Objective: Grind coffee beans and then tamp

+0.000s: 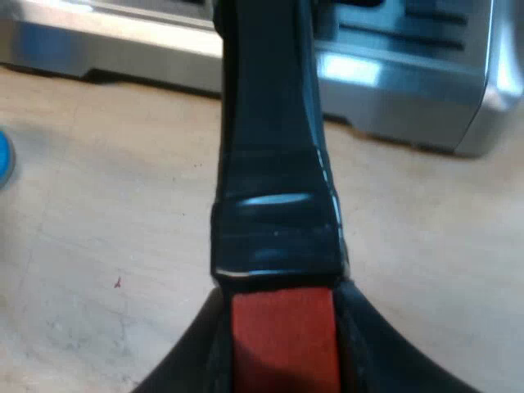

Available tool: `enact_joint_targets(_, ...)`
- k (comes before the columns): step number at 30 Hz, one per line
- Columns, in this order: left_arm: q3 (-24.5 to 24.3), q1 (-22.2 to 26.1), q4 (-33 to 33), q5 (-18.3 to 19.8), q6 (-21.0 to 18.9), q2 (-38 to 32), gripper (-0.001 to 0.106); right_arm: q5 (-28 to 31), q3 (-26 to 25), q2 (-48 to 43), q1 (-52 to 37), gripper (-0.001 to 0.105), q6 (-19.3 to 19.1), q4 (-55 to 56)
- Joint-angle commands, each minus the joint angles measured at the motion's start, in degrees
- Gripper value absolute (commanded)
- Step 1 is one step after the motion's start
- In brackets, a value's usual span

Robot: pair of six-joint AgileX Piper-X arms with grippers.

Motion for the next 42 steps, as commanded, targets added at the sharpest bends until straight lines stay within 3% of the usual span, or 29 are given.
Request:
enact_joint_targets(1,-0.5,-0.1,0.8,0.3,-0.1,-2.0,0.078,1.0,-0.4,-4.9,0.0,0.0,-8.6,-0.6)
enact_joint_targets(11,-0.4,-0.1,3.0,-0.1,-0.1,-8.6,0.078,-5.2,-0.2,-10.3,0.0,0.0,-20.1,-1.5)
enact_joint_targets(16,-0.4,-0.1,3.3,-0.9,-0.1,-11.7,0.078,-9.1,2.7,-13.1,0.0,0.0,-23.7,-5.9)
enact_joint_targets(20,-0.4,-0.1,4.6,-3.4,-0.1,-13.6,0.078,-12.5,7.1,-16.0,-0.1,0.0,-28.7,-9.4)
enact_joint_targets(26,-0.4,-0.1,6.7,-3.6,-0.1,-13.6,0.078,-16.0,9.0,-16.9,-0.9,0.0,-32.8,-9.8)
enact_joint_targets(29,-0.4,-0.1,6.7,-3.6,-0.1,-13.6,0.078,-23.0,10.5,-16.9,-4.6,0.0,-36.5,-13.6)
enact_joint_targets(33,-0.4,-0.1,6.7,-3.8,-0.1,-13.6,0.078,-25.9,11.1,-16.9,-7.5,0.0,-40.7,-16.4)
enact_joint_targets(35,-0.4,-0.1,7.4,-4.8,-0.1,-13.6,0.078,-30.9,12.0,-16.9,-11.3,0.0,-45.5,-17.4)
enact_joint_targets(42,-0.4,-0.1,9.7,-5.3,-0.1,-13.6,0.078,-37.3,15.5,-16.9,-17.6,0.0,-51.0,-20.1)
